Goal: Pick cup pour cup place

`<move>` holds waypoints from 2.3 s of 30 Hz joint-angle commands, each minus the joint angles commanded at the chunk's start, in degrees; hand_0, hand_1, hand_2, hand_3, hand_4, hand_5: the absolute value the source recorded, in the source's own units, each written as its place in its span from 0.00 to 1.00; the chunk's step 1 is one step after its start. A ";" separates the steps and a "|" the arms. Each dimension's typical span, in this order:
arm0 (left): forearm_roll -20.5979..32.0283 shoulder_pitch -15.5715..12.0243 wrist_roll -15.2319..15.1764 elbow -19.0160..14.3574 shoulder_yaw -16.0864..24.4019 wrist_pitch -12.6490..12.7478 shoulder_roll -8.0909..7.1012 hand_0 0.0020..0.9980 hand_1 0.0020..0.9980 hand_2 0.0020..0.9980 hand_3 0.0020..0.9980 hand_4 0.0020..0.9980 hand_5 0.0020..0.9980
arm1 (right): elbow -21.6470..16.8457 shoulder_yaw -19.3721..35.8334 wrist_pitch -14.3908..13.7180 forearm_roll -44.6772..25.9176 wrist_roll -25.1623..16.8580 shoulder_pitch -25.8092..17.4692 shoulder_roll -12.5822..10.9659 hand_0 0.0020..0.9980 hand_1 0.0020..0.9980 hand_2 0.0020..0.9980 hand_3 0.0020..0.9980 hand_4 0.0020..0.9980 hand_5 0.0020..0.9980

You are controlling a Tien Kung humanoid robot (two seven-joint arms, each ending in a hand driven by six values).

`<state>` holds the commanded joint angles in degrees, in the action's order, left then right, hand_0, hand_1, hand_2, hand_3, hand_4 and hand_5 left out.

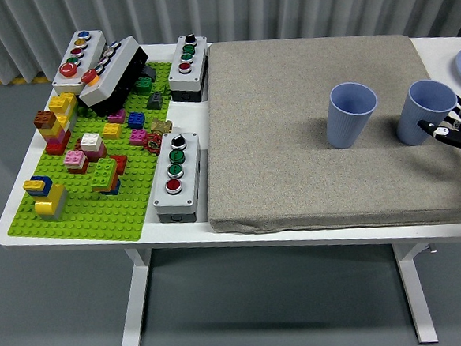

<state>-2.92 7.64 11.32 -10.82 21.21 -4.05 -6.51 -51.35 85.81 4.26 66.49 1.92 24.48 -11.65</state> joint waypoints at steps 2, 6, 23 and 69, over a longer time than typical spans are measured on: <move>-0.12 0.02 0.04 0.00 0.08 -0.01 -0.01 0.88 0.85 0.92 0.80 0.63 0.92 | 0.10 -0.09 -0.02 0.03 0.00 0.21 0.16 0.94 0.93 1.00 0.97 0.89 0.36; -0.35 0.07 0.12 -0.01 0.21 -0.02 -0.04 0.88 0.85 0.92 0.80 0.63 0.92 | 0.21 -0.30 -0.07 0.14 -0.01 0.58 0.49 0.94 0.93 1.00 0.97 0.89 0.36; -0.68 0.15 0.23 -0.04 0.43 0.03 -0.09 0.88 0.85 0.92 0.80 0.63 0.92 | 1.06 -0.73 0.01 -0.09 -0.17 1.20 1.09 0.94 0.93 1.00 0.97 0.89 0.36; -1.25 0.52 0.27 -0.09 0.53 -0.04 -0.28 0.88 0.85 0.91 0.80 0.63 0.92 | 4.56 -2.50 -0.53 -2.26 -2.12 3.87 1.75 0.80 0.62 0.50 0.61 0.87 0.34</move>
<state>-4.17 8.16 11.60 -10.91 21.74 -4.08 -6.79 -46.79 83.32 3.74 64.22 -0.20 28.35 -9.89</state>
